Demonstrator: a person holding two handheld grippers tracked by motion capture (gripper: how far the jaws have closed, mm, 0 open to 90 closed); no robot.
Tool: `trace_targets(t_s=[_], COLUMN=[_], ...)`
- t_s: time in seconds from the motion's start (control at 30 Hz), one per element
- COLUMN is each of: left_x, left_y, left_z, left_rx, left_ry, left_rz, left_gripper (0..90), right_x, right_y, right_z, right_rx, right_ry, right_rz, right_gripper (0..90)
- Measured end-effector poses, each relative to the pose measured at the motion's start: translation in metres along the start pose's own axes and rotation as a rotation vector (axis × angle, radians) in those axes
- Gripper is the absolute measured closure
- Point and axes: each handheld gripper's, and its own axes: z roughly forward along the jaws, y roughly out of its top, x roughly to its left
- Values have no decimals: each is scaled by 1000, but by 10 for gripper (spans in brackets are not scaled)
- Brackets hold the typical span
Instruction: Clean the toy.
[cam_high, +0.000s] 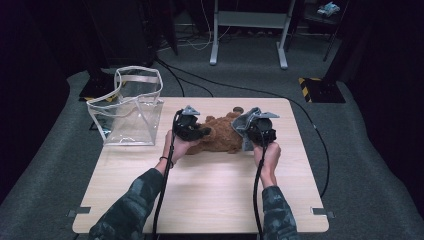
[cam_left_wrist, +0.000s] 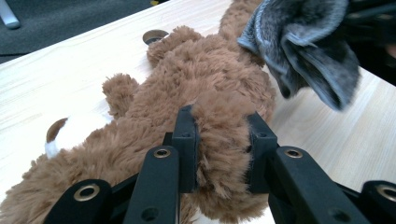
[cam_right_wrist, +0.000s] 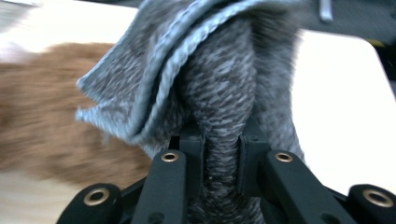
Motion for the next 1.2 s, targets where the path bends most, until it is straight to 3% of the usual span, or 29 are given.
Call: trace_targets(t_s=[0.07, 0.1, 0.13, 0.17, 0.23, 0.33, 0.4, 0.47, 0.6, 0.63, 0.7, 0.73, 0.77, 0.9, 1.03, 1.07, 1.17, 1.2], left_x=[0, 0, 1, 1, 1, 1, 3, 5, 7, 7, 6, 6, 5, 3, 3, 3, 5, 7], left_y=[0, 1, 2, 2, 3, 4, 4, 3, 2, 2, 3, 4, 4, 6, 6, 5, 5, 4], left_z=[0, 0, 0, 0, 1, 1, 0, -1, -2, -2, -1, 0, 0, 1, 0, 0, -4, -6], left_rx=[-1, -3, -2, 3, 8, 8, 15, 12, 2, 4, 0, 6, 1, 3, 12, 8, 26, 33], left_ry=[-2, -6, -5, 0, 0, 1, 1, 0, -3, -3, -1, 2, -1, 5, 7, 12, 29, 31], left_rz=[-3, -9, -9, -7, -4, -13, -11, -17, -39, -37, -38, -30, -36, -30, -24, -24, -18, -10], left_gripper=[709, 709, 706, 706, 704, 703, 702, 696, 692, 692, 692, 692, 689, 685, 664, 613, 566, 594], right_x=[16, 16, 34, 34, 58, 68, 70, 60, 45, 40, 40, 42, 49, 63, 72, 69, 64, 60], right_y=[0, 0, 1, 1, 2, 2, -1, -5, -7, -7, -6, -4, 0, 5, 4, 1, -3, -6], right_z=[-8, -8, -11, -11, -7, 1, 10, 18, 15, 7, 2, -2, -10, -12, 4, 13, 19, 22], right_rx=[-25, -25, -32, -32, -29, -8, 19, 47, 48, 15, 0, -14, -42, -46, -4, 18, 30, 31], right_ry=[60, 60, 120, 120, 206, 219, 211, 164, 143, 162, 185, 205, 265, 329, 286, 256, 243, 240], right_rz=[-26, -26, -54, -54, -97, -105, -104, -94, -52, -34, -41, -34, -22, -26, -74, -69, -52, -38], right_gripper=[763, 763, 763, 763, 764, 764, 765, 765, 765, 764, 765, 765, 765, 765, 765, 765, 765, 765])
